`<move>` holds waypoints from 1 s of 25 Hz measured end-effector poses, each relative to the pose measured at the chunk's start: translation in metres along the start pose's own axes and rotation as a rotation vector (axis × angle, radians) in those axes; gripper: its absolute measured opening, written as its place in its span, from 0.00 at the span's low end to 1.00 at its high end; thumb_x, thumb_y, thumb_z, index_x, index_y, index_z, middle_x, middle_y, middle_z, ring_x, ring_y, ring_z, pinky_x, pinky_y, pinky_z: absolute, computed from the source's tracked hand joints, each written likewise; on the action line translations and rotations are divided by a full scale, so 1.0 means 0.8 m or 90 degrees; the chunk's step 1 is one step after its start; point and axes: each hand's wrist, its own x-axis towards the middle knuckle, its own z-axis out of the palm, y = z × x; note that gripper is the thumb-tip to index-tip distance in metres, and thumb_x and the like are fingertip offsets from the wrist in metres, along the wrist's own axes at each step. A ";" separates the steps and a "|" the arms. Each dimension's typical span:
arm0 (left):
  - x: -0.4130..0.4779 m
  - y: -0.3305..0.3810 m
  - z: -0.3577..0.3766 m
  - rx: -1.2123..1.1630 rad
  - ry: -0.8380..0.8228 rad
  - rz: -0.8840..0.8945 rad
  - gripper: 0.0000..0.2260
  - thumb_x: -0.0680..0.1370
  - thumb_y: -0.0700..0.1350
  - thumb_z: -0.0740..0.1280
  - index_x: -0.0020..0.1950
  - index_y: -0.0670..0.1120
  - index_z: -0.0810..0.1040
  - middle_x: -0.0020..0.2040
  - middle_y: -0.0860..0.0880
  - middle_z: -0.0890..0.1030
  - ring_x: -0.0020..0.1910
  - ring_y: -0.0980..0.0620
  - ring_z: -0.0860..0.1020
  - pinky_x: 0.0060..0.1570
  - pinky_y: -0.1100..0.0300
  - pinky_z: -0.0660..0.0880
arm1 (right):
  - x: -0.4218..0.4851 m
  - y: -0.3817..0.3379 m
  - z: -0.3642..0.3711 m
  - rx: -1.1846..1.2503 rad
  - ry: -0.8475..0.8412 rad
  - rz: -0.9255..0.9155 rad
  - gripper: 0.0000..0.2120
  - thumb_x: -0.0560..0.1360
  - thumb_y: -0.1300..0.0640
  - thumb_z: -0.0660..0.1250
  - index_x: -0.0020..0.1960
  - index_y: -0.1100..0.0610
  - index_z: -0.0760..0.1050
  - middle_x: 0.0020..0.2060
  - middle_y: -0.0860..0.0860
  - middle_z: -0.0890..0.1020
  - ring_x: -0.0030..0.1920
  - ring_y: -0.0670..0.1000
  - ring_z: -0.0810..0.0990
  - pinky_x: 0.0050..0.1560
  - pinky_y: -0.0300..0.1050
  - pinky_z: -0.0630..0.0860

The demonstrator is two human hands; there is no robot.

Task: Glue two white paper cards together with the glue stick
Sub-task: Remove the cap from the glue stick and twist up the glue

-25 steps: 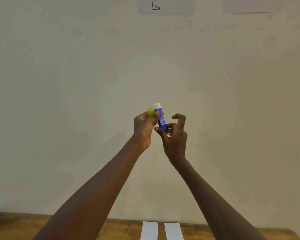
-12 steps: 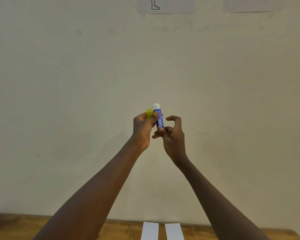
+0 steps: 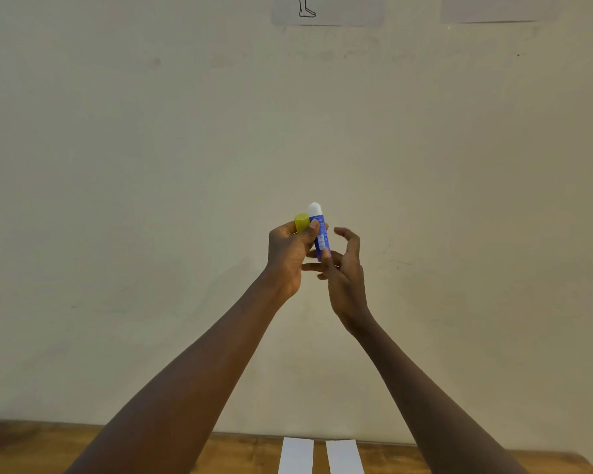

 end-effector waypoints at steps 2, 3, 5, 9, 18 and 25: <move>0.000 -0.003 0.001 -0.011 0.020 0.014 0.07 0.76 0.41 0.62 0.52 0.41 0.75 0.45 0.46 0.80 0.45 0.49 0.78 0.45 0.61 0.76 | 0.002 0.002 0.002 -0.080 0.056 -0.038 0.23 0.73 0.57 0.65 0.62 0.57 0.57 0.44 0.53 0.78 0.38 0.48 0.79 0.33 0.24 0.72; 0.000 -0.004 0.002 -0.008 0.034 0.013 0.08 0.76 0.41 0.63 0.53 0.41 0.75 0.47 0.45 0.80 0.47 0.48 0.78 0.48 0.60 0.75 | 0.001 0.002 0.003 -0.141 0.082 -0.064 0.25 0.71 0.57 0.68 0.61 0.58 0.58 0.42 0.54 0.78 0.36 0.50 0.78 0.33 0.25 0.71; -0.001 -0.005 0.001 -0.001 0.045 0.005 0.07 0.76 0.42 0.63 0.52 0.42 0.74 0.51 0.43 0.78 0.50 0.46 0.77 0.51 0.58 0.74 | 0.001 0.003 0.002 -0.195 0.085 -0.089 0.21 0.71 0.62 0.68 0.58 0.59 0.60 0.36 0.59 0.80 0.31 0.52 0.77 0.31 0.26 0.70; -0.001 -0.004 -0.003 0.000 0.037 -0.005 0.04 0.76 0.42 0.62 0.49 0.43 0.73 0.51 0.43 0.78 0.51 0.45 0.77 0.53 0.55 0.74 | 0.001 -0.004 -0.004 0.005 -0.025 -0.013 0.15 0.76 0.64 0.57 0.57 0.53 0.54 0.37 0.60 0.81 0.31 0.53 0.80 0.33 0.28 0.74; -0.001 -0.006 -0.003 0.005 0.039 0.000 0.03 0.76 0.42 0.62 0.48 0.44 0.73 0.51 0.43 0.78 0.51 0.45 0.77 0.55 0.54 0.74 | 0.000 -0.002 -0.004 -0.018 -0.021 -0.014 0.17 0.76 0.62 0.58 0.57 0.50 0.53 0.36 0.57 0.80 0.26 0.48 0.79 0.29 0.33 0.74; -0.004 -0.003 0.002 -0.010 0.016 0.013 0.02 0.76 0.41 0.62 0.47 0.46 0.74 0.49 0.46 0.79 0.50 0.47 0.77 0.50 0.59 0.75 | -0.006 0.002 0.002 -0.111 0.010 -0.045 0.19 0.73 0.65 0.63 0.54 0.50 0.56 0.37 0.56 0.80 0.26 0.50 0.78 0.34 0.49 0.78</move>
